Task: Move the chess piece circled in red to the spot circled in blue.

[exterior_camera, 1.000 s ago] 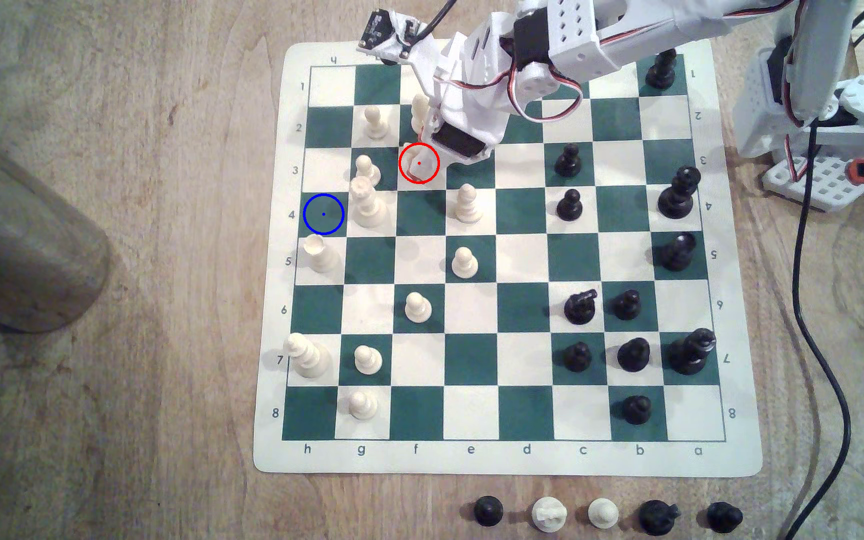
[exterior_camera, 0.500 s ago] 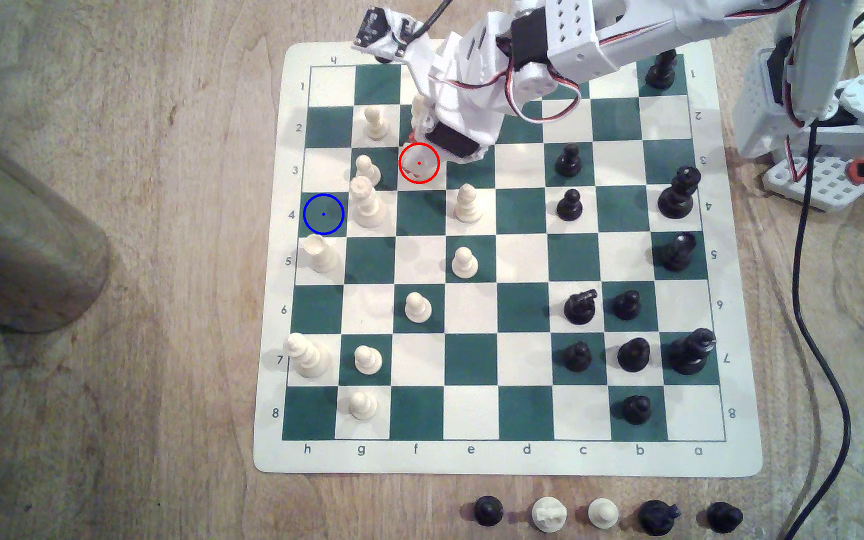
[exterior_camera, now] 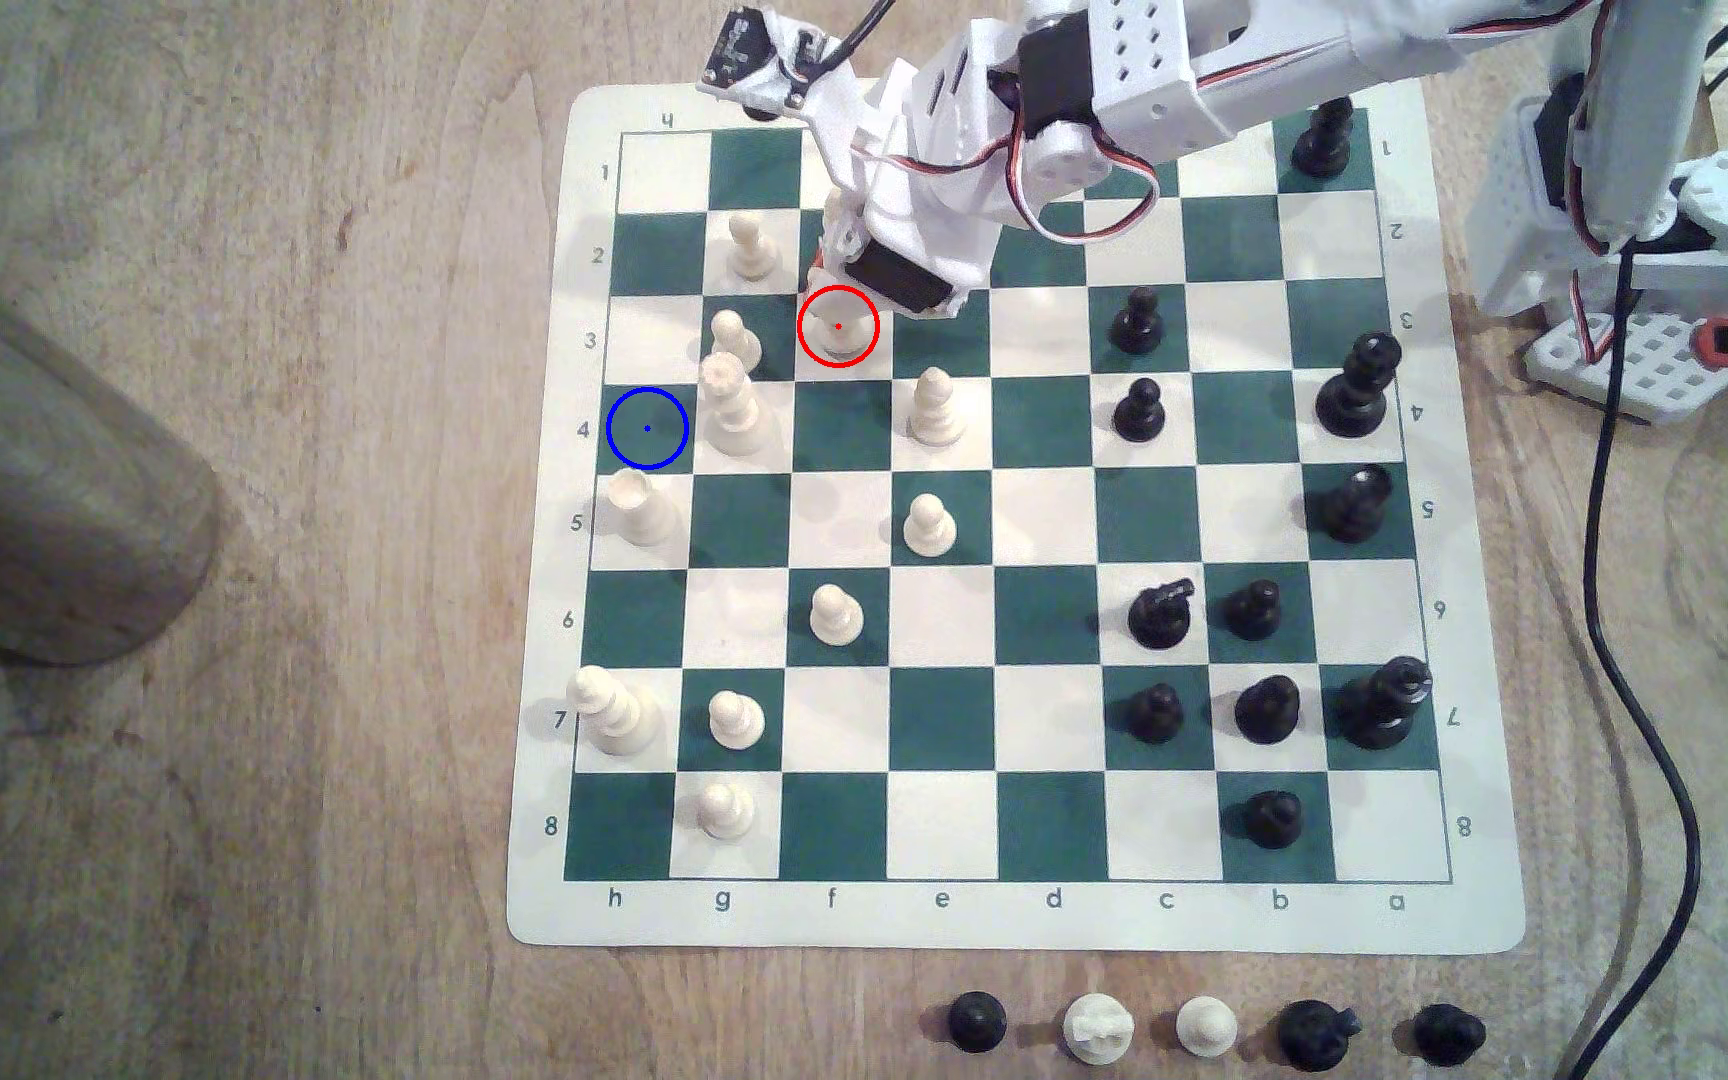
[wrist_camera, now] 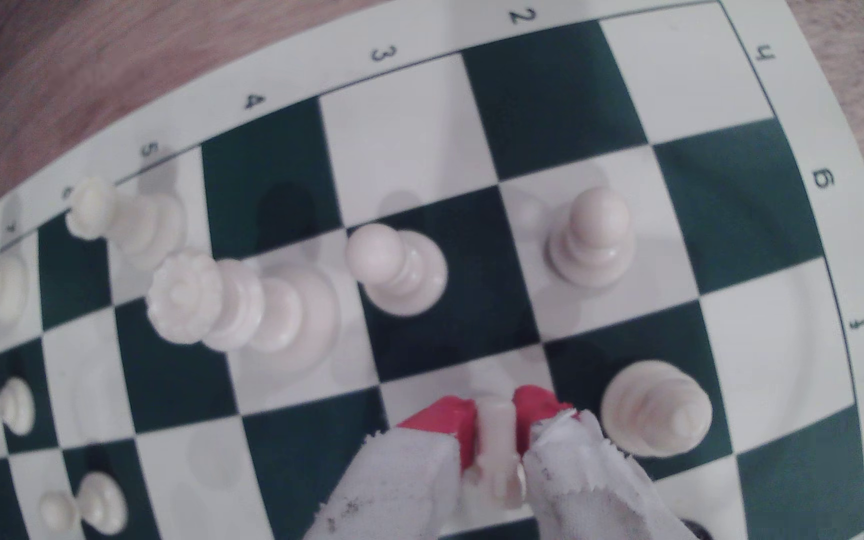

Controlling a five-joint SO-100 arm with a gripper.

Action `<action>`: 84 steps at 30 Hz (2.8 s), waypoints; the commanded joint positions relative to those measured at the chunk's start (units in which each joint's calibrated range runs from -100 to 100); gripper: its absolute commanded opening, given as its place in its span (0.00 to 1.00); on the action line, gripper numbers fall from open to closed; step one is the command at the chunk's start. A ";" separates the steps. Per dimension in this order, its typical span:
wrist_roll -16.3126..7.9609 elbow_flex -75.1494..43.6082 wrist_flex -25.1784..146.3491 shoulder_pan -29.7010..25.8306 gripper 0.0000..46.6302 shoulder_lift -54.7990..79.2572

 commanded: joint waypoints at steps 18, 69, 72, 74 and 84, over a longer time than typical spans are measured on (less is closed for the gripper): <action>-1.61 -29.34 13.24 -3.56 0.01 -5.57; -0.98 -63.34 13.32 -4.34 0.01 31.02; -0.98 -63.34 13.40 -4.34 0.02 31.36; -1.12 -63.25 13.40 -4.42 0.02 31.45; -1.51 -63.07 13.40 -4.42 0.02 32.80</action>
